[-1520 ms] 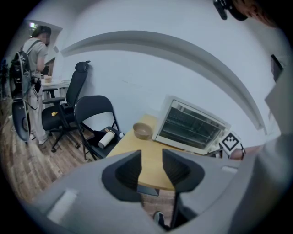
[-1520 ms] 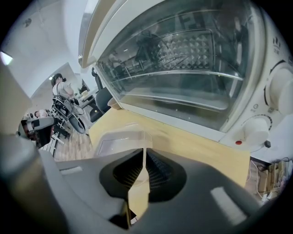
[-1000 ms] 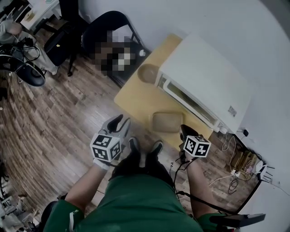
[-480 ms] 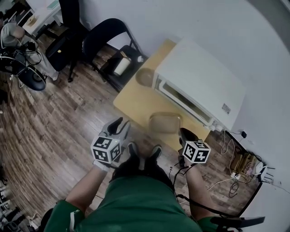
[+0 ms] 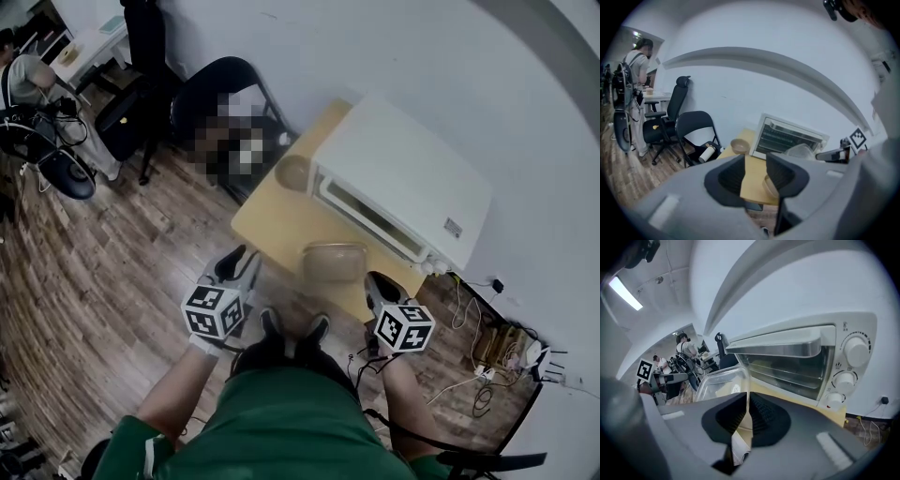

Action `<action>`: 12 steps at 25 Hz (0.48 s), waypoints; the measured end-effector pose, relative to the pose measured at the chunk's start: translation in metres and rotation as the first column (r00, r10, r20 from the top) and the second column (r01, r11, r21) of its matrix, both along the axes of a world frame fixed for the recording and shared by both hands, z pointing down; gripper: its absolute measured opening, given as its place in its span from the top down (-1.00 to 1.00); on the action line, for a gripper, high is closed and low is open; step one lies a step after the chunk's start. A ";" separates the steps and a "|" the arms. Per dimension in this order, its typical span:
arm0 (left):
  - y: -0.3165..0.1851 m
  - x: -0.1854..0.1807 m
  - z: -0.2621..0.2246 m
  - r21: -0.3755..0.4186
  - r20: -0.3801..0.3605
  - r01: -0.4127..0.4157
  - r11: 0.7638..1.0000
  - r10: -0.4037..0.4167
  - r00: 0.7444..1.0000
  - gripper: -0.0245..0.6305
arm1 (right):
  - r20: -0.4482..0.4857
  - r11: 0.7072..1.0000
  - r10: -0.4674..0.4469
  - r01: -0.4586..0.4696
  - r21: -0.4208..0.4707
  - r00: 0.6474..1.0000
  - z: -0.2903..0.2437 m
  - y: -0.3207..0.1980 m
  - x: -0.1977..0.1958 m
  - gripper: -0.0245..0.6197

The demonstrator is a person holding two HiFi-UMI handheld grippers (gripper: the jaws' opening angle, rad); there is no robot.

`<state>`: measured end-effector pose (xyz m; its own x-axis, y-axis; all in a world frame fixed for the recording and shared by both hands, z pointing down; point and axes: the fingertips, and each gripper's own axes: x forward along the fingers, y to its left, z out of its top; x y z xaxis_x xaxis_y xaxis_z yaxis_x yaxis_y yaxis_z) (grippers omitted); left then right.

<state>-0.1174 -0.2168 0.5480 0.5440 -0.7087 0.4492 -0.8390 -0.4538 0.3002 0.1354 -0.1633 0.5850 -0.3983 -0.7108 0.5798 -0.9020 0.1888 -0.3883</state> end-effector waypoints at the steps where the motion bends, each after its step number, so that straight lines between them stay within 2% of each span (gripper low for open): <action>1: -0.001 -0.001 -0.003 0.006 -0.001 0.004 1.000 -0.004 1.000 0.50 | 0.000 1.000 -0.002 0.002 0.013 1.000 -0.006 0.000 0.000 0.87; 12: -0.008 -0.006 -0.046 0.099 -0.009 0.036 0.994 -0.036 0.999 0.50 | -0.003 0.981 -0.004 0.004 0.196 1.000 -0.087 -0.011 0.007 0.87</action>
